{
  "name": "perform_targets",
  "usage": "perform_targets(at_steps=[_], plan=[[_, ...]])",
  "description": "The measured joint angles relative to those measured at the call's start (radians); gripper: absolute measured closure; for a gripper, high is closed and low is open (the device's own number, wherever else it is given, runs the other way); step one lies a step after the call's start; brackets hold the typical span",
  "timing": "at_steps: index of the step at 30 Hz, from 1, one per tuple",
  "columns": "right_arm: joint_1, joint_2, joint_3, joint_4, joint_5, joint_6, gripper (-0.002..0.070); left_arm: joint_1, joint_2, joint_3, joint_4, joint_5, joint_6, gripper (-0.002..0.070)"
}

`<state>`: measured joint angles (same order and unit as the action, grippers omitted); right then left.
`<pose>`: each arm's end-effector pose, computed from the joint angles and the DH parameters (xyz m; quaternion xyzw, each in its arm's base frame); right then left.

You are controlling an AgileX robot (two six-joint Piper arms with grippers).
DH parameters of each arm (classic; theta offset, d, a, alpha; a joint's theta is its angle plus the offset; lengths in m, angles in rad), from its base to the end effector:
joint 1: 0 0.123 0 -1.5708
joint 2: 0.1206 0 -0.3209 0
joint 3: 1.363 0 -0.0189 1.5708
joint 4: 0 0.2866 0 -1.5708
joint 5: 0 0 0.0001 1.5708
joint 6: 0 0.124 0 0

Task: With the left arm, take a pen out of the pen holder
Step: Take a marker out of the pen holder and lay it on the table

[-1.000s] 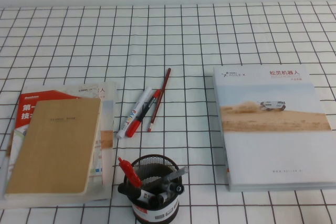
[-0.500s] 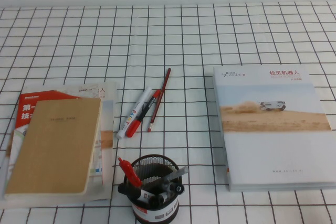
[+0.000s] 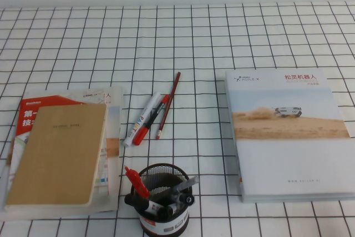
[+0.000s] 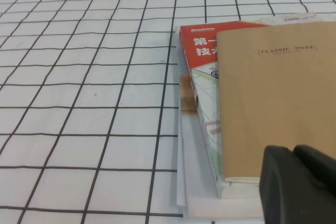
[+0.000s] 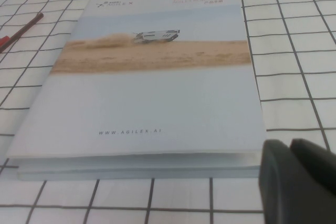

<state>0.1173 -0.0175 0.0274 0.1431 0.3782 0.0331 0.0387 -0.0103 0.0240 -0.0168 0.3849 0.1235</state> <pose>0.0821 0.0163 0.1606 0.0040 0.8039 0.1049 0.5854 0.0835 0.0024 0.1601 0.0298 0.8076 0.0406 0.5875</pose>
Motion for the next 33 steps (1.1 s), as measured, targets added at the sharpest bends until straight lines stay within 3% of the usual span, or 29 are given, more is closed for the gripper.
perform_targets(at_steps=[19,26,33], plan=[[0.000,0.000,0.000,0.000,0.000,0.000,0.0691,0.000,0.000,0.000,0.154,-0.025,-0.002,0.0678],[0.000,0.000,0.000,0.000,0.000,0.000,0.0691,0.000,0.000,0.000,-0.065,-0.206,-0.247,0.0677],[0.000,0.000,0.000,0.000,0.000,0.000,0.0692,0.000,0.000,0.000,-0.106,-0.243,-0.299,0.0677]])
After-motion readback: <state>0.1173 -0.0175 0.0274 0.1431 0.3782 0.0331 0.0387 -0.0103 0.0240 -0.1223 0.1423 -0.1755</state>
